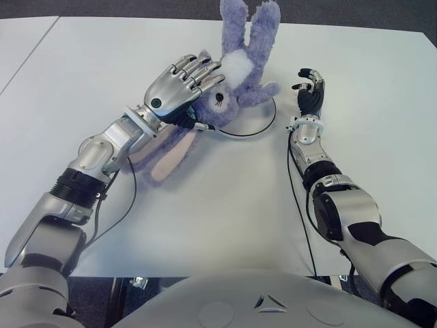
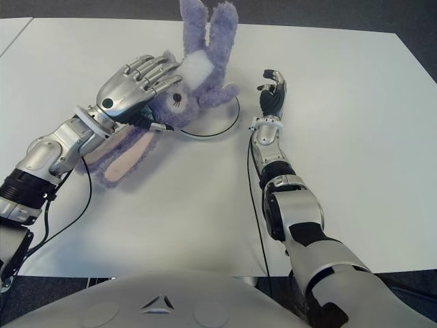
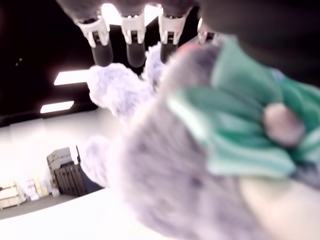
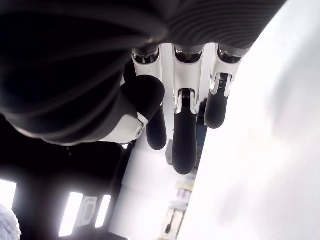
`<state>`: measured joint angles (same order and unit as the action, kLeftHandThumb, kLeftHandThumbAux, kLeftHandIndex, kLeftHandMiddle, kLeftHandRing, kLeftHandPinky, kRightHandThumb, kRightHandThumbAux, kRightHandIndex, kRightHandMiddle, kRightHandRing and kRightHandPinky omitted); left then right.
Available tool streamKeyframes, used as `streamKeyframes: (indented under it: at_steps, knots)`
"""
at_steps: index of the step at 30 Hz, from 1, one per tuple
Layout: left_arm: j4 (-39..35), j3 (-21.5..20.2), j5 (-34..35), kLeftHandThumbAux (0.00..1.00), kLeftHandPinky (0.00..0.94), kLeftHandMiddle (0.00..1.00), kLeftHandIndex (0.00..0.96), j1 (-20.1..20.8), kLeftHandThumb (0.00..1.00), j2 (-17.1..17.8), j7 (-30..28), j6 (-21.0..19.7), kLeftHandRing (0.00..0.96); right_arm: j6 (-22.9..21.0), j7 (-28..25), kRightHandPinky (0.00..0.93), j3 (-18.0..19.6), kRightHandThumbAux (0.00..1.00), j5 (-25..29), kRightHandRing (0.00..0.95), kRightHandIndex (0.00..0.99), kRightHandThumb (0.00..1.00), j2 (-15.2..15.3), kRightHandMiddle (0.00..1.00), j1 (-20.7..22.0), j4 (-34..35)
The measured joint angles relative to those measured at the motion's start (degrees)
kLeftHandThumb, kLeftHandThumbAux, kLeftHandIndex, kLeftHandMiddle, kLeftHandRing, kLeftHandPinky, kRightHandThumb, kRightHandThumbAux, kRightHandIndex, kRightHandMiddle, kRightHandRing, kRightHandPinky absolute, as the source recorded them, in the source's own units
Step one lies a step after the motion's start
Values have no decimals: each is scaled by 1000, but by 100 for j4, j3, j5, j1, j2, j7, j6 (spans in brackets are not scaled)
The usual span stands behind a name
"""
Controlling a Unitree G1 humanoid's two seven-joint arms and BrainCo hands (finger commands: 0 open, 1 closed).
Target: Put the doll into the plate.
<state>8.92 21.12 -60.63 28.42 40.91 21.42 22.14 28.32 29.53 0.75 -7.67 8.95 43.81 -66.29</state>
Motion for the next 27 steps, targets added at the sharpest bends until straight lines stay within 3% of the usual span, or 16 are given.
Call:
streamKeyframes:
  at_steps: [17,27]
  knots:
    - [59,-77,66,224,0,0,0,9,64,128,351,416,0,-39,113,194,-87,665,-155,463,283,1000,-1,278,13,0]
    - [62,-386,116,239,0,0,0,24,33,368,435,534,0,-57,224,183,-114,665,-208,462,283,1000,-9,273,20,0]
